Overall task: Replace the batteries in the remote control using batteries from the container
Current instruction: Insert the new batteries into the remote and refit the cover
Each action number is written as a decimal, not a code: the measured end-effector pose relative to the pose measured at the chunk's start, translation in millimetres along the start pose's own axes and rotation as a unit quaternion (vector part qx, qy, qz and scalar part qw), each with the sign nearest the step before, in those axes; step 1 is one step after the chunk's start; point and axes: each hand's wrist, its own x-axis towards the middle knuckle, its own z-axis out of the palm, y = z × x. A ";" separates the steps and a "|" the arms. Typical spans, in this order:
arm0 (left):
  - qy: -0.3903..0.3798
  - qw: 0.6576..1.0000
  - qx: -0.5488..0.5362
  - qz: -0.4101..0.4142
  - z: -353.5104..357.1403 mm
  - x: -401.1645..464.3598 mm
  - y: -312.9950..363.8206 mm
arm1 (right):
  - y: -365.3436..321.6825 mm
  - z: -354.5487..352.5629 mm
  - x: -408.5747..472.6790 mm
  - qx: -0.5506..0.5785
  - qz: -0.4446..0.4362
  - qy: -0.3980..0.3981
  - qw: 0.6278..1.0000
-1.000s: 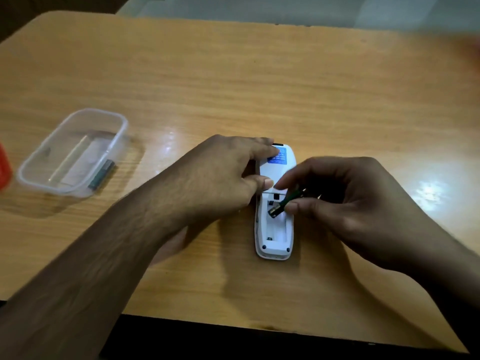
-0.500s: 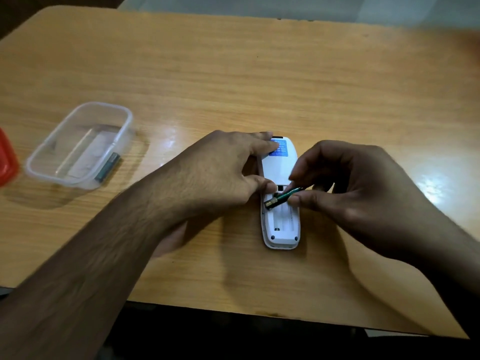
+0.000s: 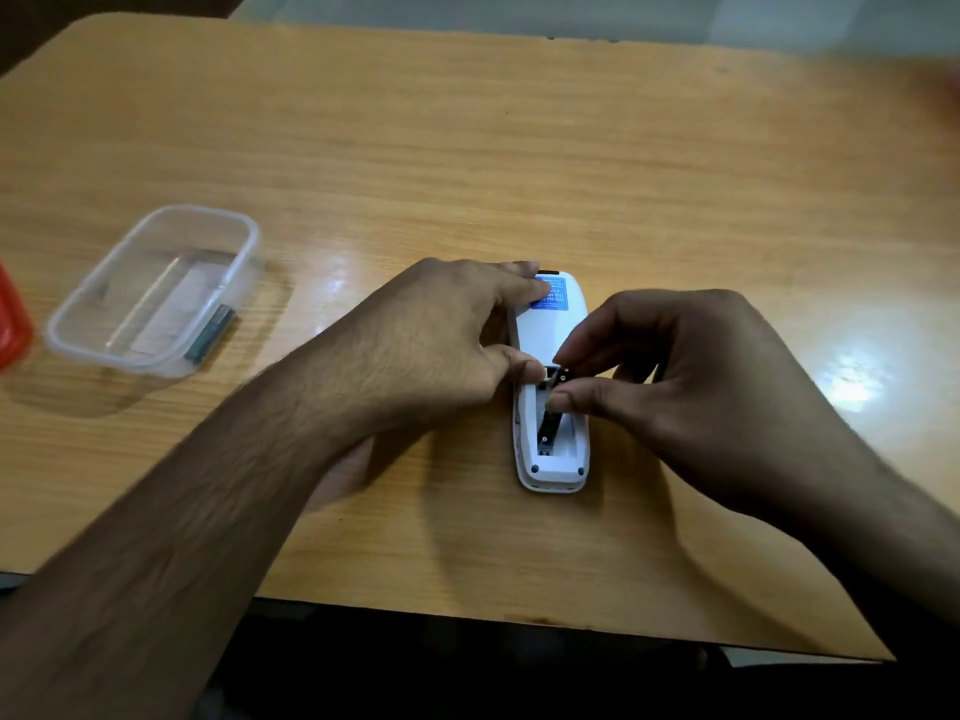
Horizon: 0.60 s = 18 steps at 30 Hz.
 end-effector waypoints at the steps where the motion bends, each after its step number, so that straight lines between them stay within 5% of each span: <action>1: -0.002 1.000 0.001 0.000 -0.1 -0.2 0.3 | -0.7 1.3 -1.4 -0.004 -0.005 0.004 1.000; 18: 0.032 0.999 -0.012 -0.042 8.5 6.4 -3.1 | 1.9 16.9 -14.5 -0.069 -0.034 0.035 0.996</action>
